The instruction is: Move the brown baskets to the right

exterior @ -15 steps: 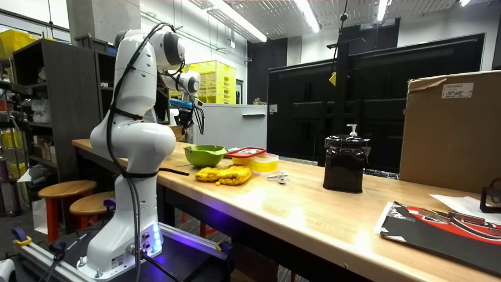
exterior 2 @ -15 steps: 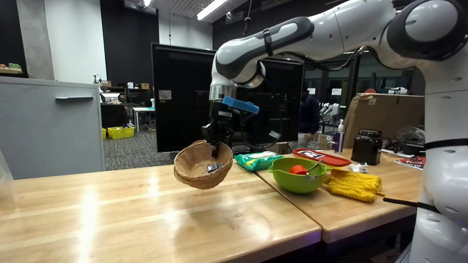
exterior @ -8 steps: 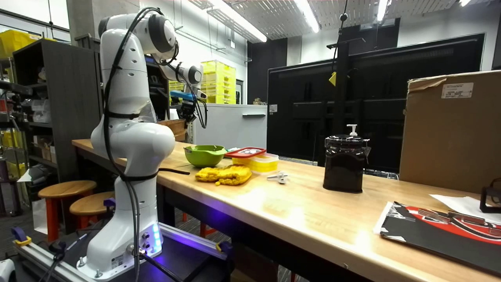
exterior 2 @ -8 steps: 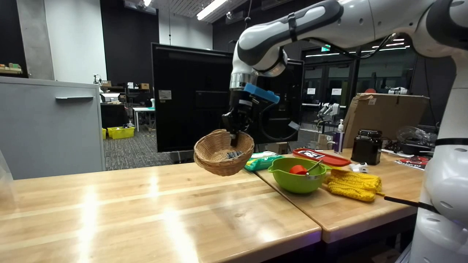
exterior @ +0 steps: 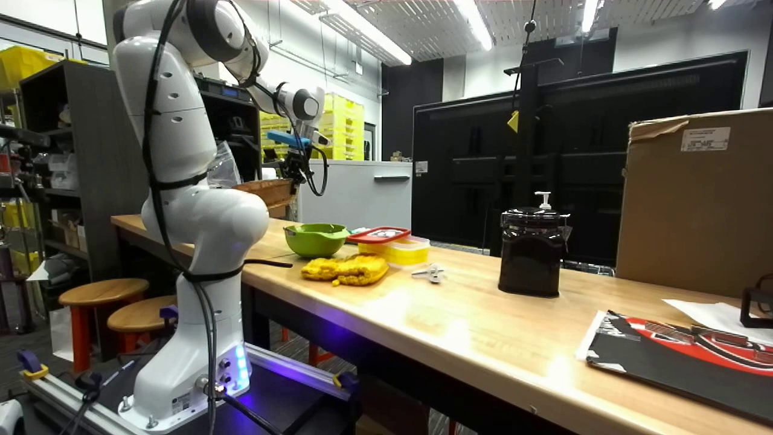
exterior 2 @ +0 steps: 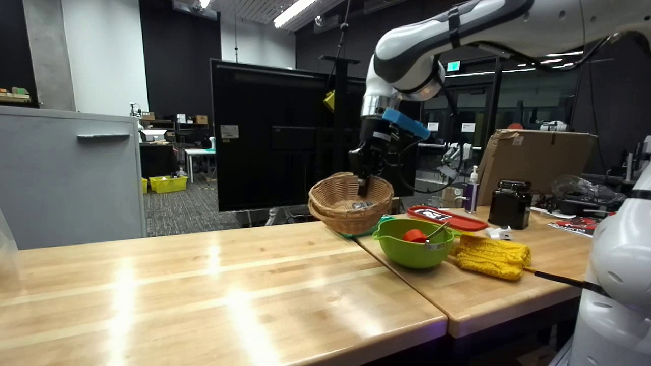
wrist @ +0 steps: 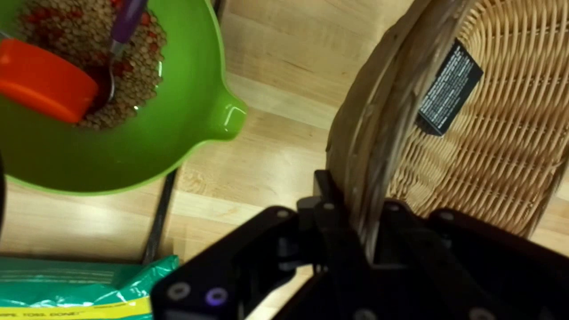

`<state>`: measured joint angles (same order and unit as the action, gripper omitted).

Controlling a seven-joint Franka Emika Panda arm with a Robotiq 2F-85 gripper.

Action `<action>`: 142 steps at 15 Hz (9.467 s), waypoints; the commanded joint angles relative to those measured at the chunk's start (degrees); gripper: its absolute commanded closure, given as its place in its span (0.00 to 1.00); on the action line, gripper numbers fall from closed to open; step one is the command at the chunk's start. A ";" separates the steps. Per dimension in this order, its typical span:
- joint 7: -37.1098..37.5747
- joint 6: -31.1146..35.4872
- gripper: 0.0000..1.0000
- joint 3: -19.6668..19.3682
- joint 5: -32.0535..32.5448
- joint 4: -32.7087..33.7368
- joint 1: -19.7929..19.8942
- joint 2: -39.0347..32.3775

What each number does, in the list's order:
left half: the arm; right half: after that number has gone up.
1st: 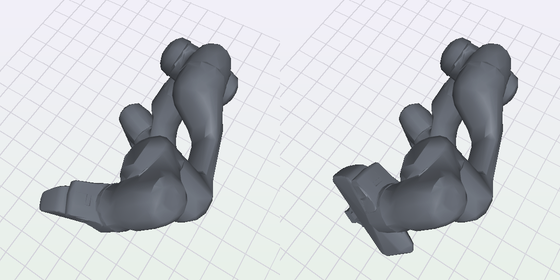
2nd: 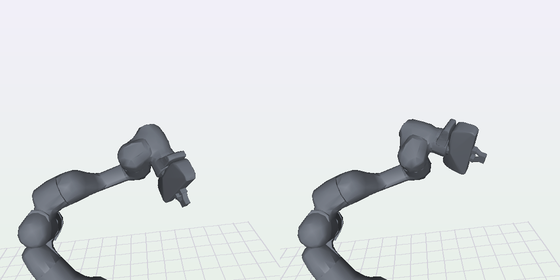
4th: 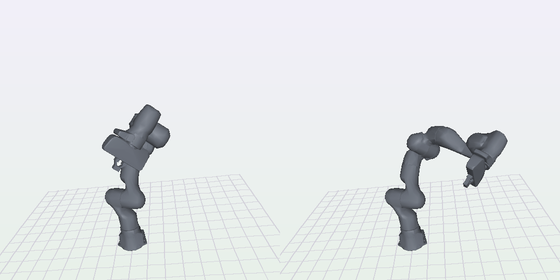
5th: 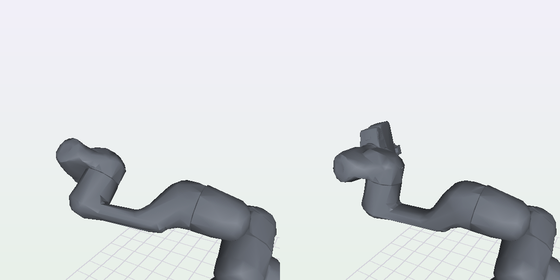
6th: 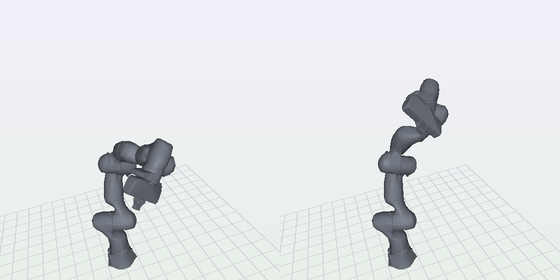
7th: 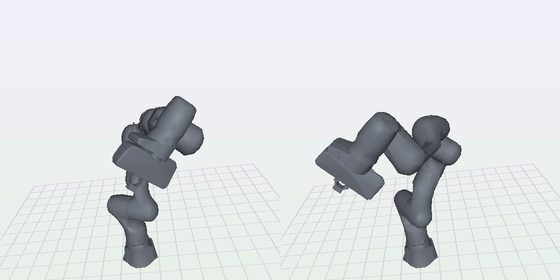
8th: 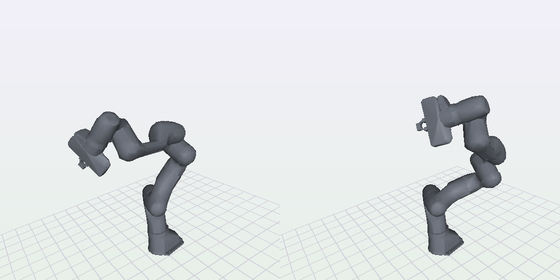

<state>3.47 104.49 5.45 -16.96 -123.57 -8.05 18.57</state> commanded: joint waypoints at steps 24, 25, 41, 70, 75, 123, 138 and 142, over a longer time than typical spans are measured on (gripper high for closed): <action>-37.17 -16.05 0.97 -43.63 8.98 0.40 21.60 9.31; -38.02 -16.52 0.97 -44.81 9.56 1.39 22.12 8.39; -46.47 -15.34 0.97 -50.21 8.11 18.65 19.22 -11.07; -56.48 -40.51 0.97 -16.28 0.46 84.84 57.76 -61.16; -61.51 -40.92 0.97 -13.71 1.79 89.68 59.21 -63.43; -77.46 -21.64 0.97 -19.44 17.07 67.86 48.57 -57.96; -93.64 -17.23 0.12 -23.02 16.98 71.29 64.19 -62.27; -90.12 -10.44 0.00 -21.94 17.97 62.89 59.81 -55.21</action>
<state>-90.47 89.94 -16.73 -0.73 -54.07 57.44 -42.57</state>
